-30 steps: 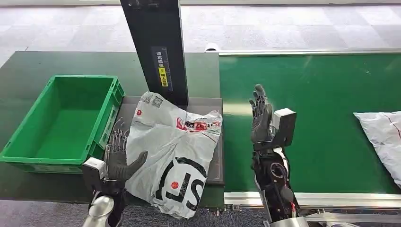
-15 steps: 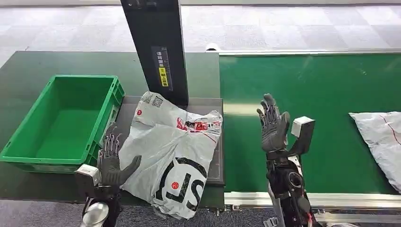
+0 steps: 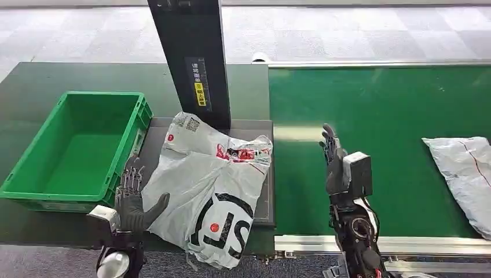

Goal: Moved the parcel from conveyor to table for the left to box.

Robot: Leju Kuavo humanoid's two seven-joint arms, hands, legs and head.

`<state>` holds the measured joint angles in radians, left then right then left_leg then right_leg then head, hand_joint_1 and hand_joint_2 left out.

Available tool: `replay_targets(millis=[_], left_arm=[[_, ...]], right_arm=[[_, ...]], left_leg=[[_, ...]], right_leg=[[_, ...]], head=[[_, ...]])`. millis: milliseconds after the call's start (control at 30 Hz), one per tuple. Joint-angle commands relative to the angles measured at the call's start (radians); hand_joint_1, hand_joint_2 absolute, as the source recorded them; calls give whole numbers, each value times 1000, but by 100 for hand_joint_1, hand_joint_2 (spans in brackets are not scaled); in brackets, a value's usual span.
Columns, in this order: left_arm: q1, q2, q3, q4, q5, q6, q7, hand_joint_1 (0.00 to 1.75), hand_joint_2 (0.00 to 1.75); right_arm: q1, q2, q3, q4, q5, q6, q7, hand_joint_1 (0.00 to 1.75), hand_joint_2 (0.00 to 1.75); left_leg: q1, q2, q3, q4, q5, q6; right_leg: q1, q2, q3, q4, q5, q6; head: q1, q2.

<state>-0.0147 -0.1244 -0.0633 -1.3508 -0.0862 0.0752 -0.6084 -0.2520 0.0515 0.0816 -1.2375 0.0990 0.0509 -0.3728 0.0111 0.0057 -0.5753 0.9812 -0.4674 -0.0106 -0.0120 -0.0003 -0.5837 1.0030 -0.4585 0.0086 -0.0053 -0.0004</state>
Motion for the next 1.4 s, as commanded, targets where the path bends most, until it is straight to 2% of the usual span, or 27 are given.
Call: replay_targets(millis=[33,267,367,500,567,600,667,767,833,900,1033,1133,1300,1367,1400], left_arm=[[9,-17,32,-1,-17,-16,26,0,175],[-18,-17,18,28,-29,-28,23,0,175],[-28,3,-49,39,-233,92,20,0,175],[-30,-4,-56,39,-241,98,23,0,175],[-45,21,-122,59,-448,209,51,0,175],[-69,48,-190,106,-625,230,113,0,175],[-75,35,-199,127,-638,237,118,0,175],[-108,37,-243,211,-743,217,180,0,175],[-159,30,-295,341,-910,205,314,0,175],[-185,6,-293,425,-932,185,331,0,175],[-208,-14,-291,545,-955,17,403,0,175],[-202,-12,-306,602,-977,-35,416,0,175],[-206,-12,-304,601,-976,-35,416,0,175],[-208,-12,-304,600,-976,-35,416,0,175],[-208,-12,-304,600,-976,-35,416,0,175]], right_arm=[[73,11,-103,-114,144,-120,57,0,175],[53,23,-214,-29,207,-89,103,0,175],[47,32,-218,-25,226,-81,101,0,175],[46,34,-217,-27,228,-80,103,0,175],[43,34,-219,-30,237,-74,108,0,175],[33,33,-219,-20,235,-59,105,0,175],[25,34,-222,-13,235,-59,104,0,175],[18,33,-226,-2,211,-19,82,0,175],[30,35,-221,-12,187,27,52,0,175],[36,42,-213,-21,188,38,39,0,175],[28,58,-198,-19,198,56,26,0,175],[7,65,-189,4,205,57,28,0,175],[7,63,-191,6,205,57,28,0,175],[7,62,-191,7,205,56,28,0,175],[7,62,-191,7,205,56,28,0,175]], left_leg=[[0,-2,0,-1,0,0],[0,-2,2,-1,0,1],[0,-2,2,-1,0,1],[0,-2,2,-1,0,1],[0,-1,2,-1,0,0],[0,-1,3,-2,0,1],[0,-3,3,-2,1,1],[0,-3,3,-2,1,1],[-1,-2,3,-2,1,1],[-1,-3,3,-2,1,0],[-1,-1,4,-2,1,1],[-1,0,5,-3,0,1],[-2,-16,18,-3,-2,3],[-2,-13,18,-5,-1,4],[-4,-18,22,-2,-6,5]], right_leg=[[0,-2,1,0,0,0],[0,-2,3,-2,0,0],[0,-2,3,-1,0,0],[0,-1,2,-1,0,0],[0,-1,3,-1,0,0],[0,-1,3,-2,0,-1],[0,-3,4,-2,0,-1],[0,-3,4,-2,0,0],[0,-2,4,-2,1,0],[-1,-3,3,-1,0,0],[-1,-1,4,-2,0,0],[-1,0,5,-3,1,-1],[-2,-17,25,-2,-9,3],[-3,-14,24,-5,-5,3],[-5,-18,30,-1,-10,3]], head=[[0,0],[0,0],[0,0],[0,0],[0,0],[0,0],[0,0],[0,0],[0,0],[0,0],[0,0],[-1,0],[0,0],[0,0],[0,0]])
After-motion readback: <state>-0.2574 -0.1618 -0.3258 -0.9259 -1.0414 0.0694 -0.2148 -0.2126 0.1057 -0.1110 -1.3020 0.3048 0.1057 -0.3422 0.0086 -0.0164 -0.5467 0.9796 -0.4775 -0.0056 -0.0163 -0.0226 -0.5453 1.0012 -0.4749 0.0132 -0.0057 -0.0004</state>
